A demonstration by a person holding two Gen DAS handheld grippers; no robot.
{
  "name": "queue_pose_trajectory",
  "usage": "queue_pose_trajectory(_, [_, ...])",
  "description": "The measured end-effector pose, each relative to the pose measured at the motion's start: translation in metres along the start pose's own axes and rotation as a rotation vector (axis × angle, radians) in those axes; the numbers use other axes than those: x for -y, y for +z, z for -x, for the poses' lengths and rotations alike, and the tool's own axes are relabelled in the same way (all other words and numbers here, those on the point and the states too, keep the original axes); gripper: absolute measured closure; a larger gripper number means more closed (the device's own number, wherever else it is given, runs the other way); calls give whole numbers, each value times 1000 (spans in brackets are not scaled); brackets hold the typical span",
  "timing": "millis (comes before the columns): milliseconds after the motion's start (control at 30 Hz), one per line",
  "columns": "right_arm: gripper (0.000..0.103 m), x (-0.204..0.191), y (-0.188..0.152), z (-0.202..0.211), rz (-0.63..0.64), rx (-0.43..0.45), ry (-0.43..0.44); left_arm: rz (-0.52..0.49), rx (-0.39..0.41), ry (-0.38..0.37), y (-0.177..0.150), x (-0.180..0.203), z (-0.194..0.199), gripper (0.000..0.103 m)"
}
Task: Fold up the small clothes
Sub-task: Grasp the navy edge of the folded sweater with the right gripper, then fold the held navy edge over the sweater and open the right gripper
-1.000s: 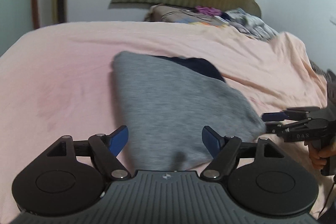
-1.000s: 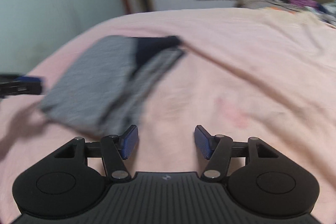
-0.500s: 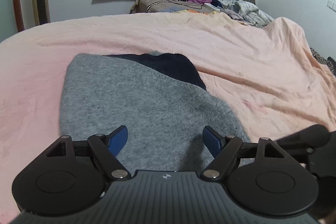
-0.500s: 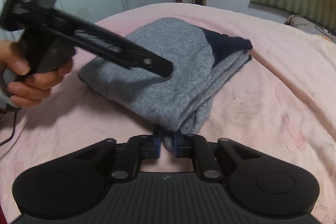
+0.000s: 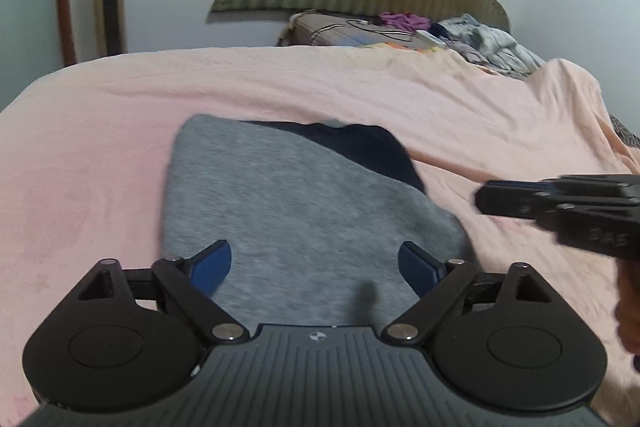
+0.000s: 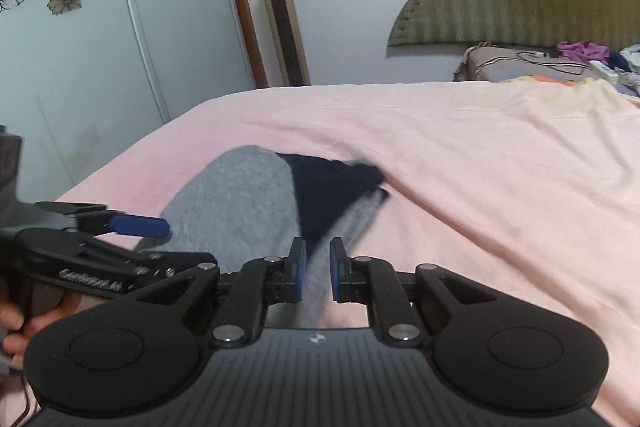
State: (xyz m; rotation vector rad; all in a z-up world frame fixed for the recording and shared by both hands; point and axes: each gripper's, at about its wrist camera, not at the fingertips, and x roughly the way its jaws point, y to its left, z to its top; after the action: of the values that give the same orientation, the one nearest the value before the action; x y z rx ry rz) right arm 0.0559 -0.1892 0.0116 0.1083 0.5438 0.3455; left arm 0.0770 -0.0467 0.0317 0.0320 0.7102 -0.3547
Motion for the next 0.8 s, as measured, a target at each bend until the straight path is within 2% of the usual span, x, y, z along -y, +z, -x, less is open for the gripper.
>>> queue_pose_trajectory(100, [90, -15, 2, -29, 49, -39, 44, 9, -57, -14, -4, -7, -9, 13])
queue_pose_trajectory(133, [91, -16, 3, -40, 75, -56, 23, -1, -70, -9, -8, -7, -12, 13])
queue_pose_trajectory(167, [90, -18, 3, -51, 101, -84, -36, -16, -77, 1, -11, -6, -14, 13])
queue_pose_trajectory(200, [83, -17, 2, -61, 109, -111, -106, -33, -78, 7, -14, -5, -14, 13])
queue_pose_trajectory(233, [68, -14, 3, -62, 86, -119, -122, -44, -69, 7, -14, -4, -11, 13])
queue_pose_trajectory(300, [67, -5, 10, -54, 18, -97, -72, -50, -32, 10, -7, -6, -6, 12])
queue_pose_trajectory(333, [63, -3, 14, -49, -4, -76, -53, -48, -9, 16, 0, -8, -5, 11])
queue_pose_trajectory(367, [54, 0, 19, -46, -23, -49, -54, -41, 3, 28, 8, -11, -6, 11])
queue_pose_trajectory(433, [48, 8, 29, -48, -72, -14, -105, -20, 14, 54, 24, -18, -13, 9])
queue_pose_trajectory(533, [48, 33, 40, -71, -207, -46, -112, 16, 20, 97, 42, -28, -32, 8])
queue_pose_trajectory(600, [48, 55, 42, -92, -352, -83, -61, 42, 12, 102, 47, -34, -42, 8])
queue_pose_trajectory(700, [48, 73, 42, -111, -489, -72, 31, 41, -13, 117, 41, -36, -54, 8])
queue_pose_trajectory(733, [52, 75, 44, -114, -501, -66, 55, 20, -17, 132, 37, -34, -57, 7])
queue_pose_trajectory(767, [66, 75, 46, -118, -498, -67, 66, 5, -22, 147, 33, -32, -61, 6])
queue_pose_trajectory(800, [75, 73, 49, -122, -474, -79, 53, 7, -26, 151, 29, -31, -63, 6])
